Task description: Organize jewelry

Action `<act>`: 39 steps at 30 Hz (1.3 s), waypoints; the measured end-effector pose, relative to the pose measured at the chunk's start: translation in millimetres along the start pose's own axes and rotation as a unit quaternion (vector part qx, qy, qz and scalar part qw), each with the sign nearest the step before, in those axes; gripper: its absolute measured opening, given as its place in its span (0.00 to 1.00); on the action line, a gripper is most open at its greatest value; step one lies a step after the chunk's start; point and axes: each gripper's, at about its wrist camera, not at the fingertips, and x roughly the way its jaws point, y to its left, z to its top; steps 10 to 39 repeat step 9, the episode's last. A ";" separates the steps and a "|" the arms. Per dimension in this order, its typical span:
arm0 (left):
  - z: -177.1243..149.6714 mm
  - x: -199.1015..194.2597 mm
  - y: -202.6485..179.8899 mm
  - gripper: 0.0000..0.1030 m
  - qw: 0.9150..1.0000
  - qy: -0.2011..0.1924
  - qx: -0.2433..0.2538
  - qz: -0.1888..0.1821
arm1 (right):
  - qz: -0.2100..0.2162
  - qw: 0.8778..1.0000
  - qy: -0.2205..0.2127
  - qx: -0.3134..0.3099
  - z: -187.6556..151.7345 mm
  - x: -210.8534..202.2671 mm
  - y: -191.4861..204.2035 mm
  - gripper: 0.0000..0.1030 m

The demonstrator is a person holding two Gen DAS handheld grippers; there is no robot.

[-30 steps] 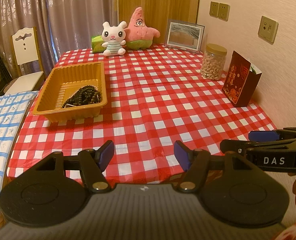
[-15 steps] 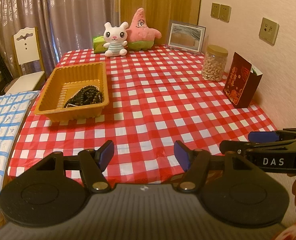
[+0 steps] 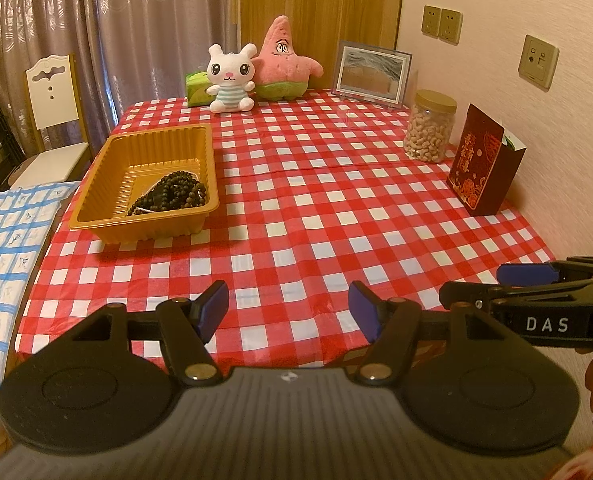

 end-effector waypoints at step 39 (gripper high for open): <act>-1.6 1.9 0.9 0.62 1.000 0.001 -0.005 0.003 | 0.000 1.000 0.001 0.000 -0.4 0.2 0.8 0.71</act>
